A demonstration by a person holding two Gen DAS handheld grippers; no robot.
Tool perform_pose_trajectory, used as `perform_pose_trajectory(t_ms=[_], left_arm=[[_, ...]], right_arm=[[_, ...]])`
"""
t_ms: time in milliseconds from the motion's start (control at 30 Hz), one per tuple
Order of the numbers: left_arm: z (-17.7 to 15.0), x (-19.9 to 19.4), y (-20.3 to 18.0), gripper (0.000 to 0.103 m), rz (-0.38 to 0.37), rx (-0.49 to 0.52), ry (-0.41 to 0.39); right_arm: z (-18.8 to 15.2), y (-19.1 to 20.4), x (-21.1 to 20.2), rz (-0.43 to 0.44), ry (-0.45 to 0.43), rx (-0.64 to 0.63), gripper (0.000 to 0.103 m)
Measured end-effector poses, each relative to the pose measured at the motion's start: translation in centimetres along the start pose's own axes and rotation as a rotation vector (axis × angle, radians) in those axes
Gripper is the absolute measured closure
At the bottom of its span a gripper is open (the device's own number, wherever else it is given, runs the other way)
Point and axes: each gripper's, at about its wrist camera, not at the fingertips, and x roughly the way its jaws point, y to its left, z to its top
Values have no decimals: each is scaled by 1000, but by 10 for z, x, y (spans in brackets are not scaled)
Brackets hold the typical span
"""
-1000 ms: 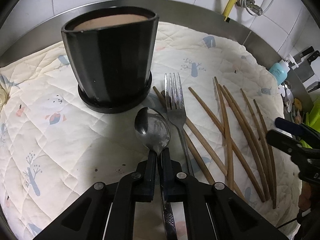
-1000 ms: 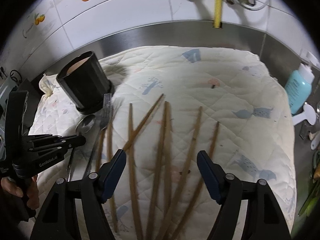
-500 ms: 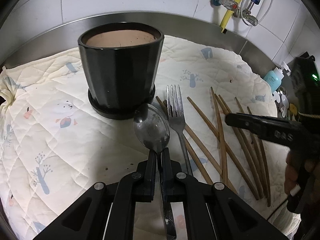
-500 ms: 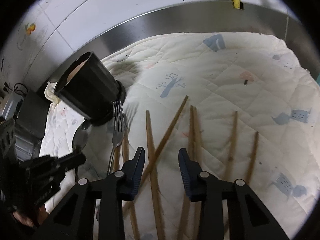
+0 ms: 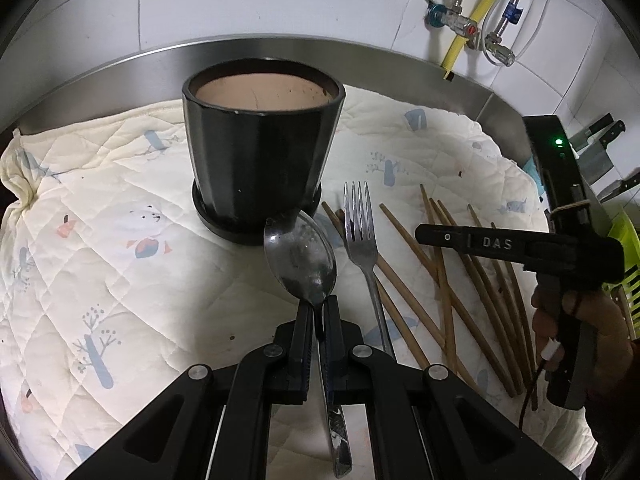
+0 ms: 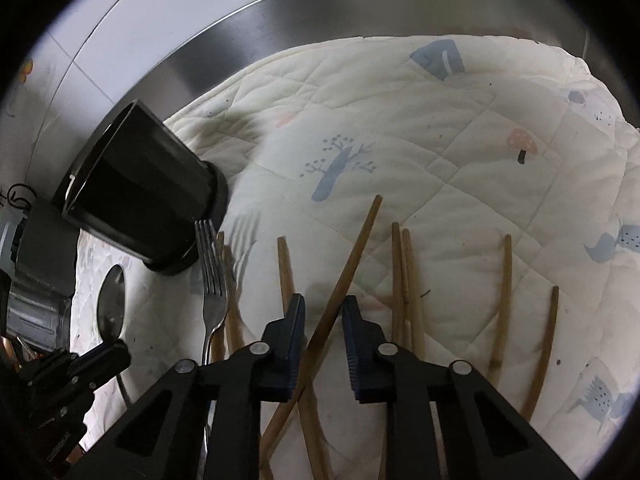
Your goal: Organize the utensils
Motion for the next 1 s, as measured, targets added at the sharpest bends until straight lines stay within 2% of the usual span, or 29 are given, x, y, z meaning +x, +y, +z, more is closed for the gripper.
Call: perform_pose_trajectory(t_ms=[267,700,867,1000], left_arm=[[-1,-20,0,99,0,3,-41],[9,-72,-9,99,-6,21,-149],[23,-98,-15,100,-8,50,-213],[29,-100,-14,101,-7,32,-218]], right_arm=[[1,6,-10,12,-22,-10,91],[-9,39,-98,61,-190,-127,93],[-6,51,-121,64,-248,-168,94],[-2,56,-124,54,-268,-187,94]])
